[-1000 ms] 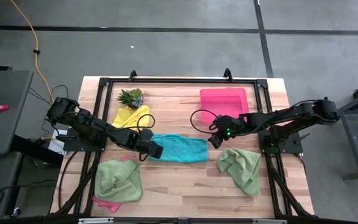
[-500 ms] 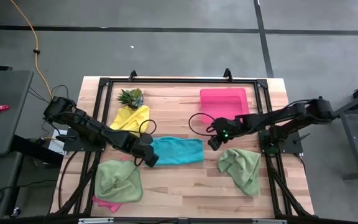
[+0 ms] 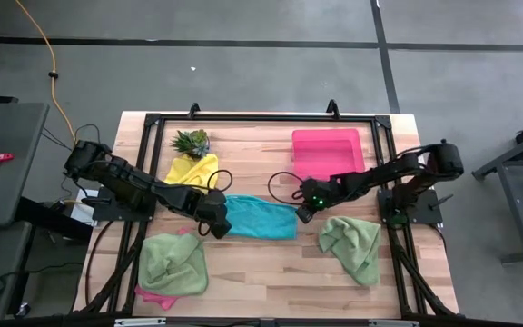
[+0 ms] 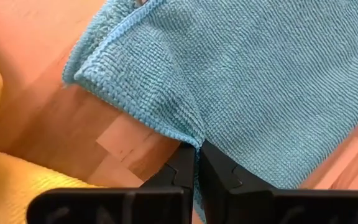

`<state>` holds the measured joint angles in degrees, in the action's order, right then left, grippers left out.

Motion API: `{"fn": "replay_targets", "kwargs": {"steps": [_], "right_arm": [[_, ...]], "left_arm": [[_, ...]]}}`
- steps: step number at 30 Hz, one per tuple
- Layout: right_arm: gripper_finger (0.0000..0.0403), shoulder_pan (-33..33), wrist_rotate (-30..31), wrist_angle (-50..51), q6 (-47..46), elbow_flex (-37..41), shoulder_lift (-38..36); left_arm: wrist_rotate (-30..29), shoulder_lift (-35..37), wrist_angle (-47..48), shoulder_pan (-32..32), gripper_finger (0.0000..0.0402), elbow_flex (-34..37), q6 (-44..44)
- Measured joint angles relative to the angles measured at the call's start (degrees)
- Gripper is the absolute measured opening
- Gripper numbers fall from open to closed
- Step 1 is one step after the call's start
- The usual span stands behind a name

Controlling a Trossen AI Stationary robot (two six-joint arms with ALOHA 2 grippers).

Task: Fold microfiber towels
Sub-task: Fold the blue microfiber cloth

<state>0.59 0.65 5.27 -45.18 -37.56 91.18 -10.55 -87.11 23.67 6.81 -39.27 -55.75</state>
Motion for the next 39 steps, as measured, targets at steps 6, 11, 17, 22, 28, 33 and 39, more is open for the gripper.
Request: {"fn": "replay_targets", "kwargs": {"steps": [6, 11, 17, 22, 28, 33, 39], "right_arm": [[0.0005, 1.69, -0.44, -3.18, 0.87, -4.09, 4.52], [0.0001, 2.90, -2.70, -2.87, 2.97, -9.10, 9.27], [0.0000, 4.57, -8.58, -3.35, 9.05, -15.92, 10.08], [0.0000, 5.65, -11.80, -1.96, 15.08, -18.91, 10.08], [0.0000, 7.55, -14.19, 0.14, 20.72, -18.91, 10.09], [0.0000, 8.28, -10.81, 5.52, 24.42, -18.91, 8.54], [0.0000, 5.37, -1.00, 23.87, 19.90, -18.89, 3.75]], "left_arm": [[-0.03, 0.02, 0.13, -0.04, 0.0001, 0.00, -0.66], [0.00, 0.07, -0.30, -0.04, 0.0001, -0.02, -1.25], [-0.02, 0.09, -0.67, -0.04, 0.0000, -0.04, -1.79], [-0.02, 0.09, -1.02, -0.04, 0.0000, -0.04, -3.16], [-0.02, 0.09, -1.15, -0.04, 0.0000, -0.04, -3.15], [-0.04, 0.09, -1.13, -0.04, 0.0000, -0.04, -2.59], [-0.07, 0.09, -1.23, -0.04, 0.0000, -0.04, -2.58]]}}
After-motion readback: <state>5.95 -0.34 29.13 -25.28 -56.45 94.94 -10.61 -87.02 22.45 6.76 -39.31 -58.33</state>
